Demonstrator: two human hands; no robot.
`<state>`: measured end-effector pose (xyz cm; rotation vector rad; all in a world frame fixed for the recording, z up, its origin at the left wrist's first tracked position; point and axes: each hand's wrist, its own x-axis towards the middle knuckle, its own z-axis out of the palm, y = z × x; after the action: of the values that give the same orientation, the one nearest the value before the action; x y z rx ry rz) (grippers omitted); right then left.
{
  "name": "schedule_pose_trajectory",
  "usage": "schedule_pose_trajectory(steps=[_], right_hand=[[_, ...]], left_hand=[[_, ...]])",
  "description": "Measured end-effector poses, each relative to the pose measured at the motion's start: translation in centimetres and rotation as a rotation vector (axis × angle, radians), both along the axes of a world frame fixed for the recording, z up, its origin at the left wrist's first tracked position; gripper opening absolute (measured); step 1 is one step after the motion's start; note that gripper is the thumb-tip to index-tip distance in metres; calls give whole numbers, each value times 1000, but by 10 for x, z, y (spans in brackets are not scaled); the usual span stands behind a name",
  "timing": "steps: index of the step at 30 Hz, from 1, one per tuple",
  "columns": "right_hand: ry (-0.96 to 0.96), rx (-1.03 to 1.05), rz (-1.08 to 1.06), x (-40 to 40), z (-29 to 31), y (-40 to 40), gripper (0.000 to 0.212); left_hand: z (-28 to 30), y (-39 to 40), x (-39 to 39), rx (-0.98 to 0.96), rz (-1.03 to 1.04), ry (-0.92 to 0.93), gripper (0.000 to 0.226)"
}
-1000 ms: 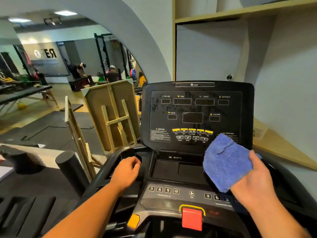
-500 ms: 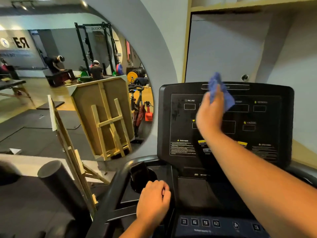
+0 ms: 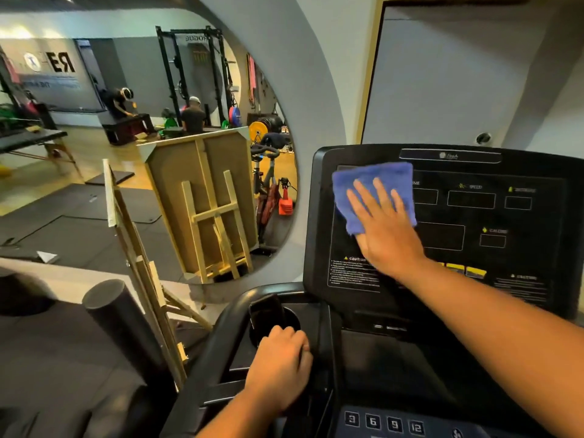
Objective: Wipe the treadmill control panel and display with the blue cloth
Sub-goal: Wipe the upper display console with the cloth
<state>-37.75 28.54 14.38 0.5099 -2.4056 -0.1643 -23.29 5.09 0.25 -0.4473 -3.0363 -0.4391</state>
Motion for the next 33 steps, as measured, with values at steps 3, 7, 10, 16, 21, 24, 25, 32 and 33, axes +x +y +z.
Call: schedule_pose_trajectory(steps=[3,7,10,16,21,24,25,32,33], right_hand=[[0,-140,-38,-23,37,-34,69],[-34,206,237,-2,-14,-45,73],[-89,286,327,26,-48,-9,65],[-35,-60,47,5,-2,30,67],[-10,62,102,-2,-8,-7,70],[-66,246,283,23,-48,17,68],[-96,271,312,31,-59,29,67],[-47,15,62,12,-2,85,68],[-37,-77,12,3,15,77,67]], left_hand=[[-2,5,-4,6,26,-20,29],[-3,3,-2,68,80,-5,31],[-1,4,2,103,100,-18,23],[3,7,4,136,130,-43,24],[3,9,6,172,205,-84,32],[4,9,6,180,234,-114,35],[4,9,6,176,239,-125,36],[6,11,6,164,268,-165,39],[7,11,6,163,271,-167,39]])
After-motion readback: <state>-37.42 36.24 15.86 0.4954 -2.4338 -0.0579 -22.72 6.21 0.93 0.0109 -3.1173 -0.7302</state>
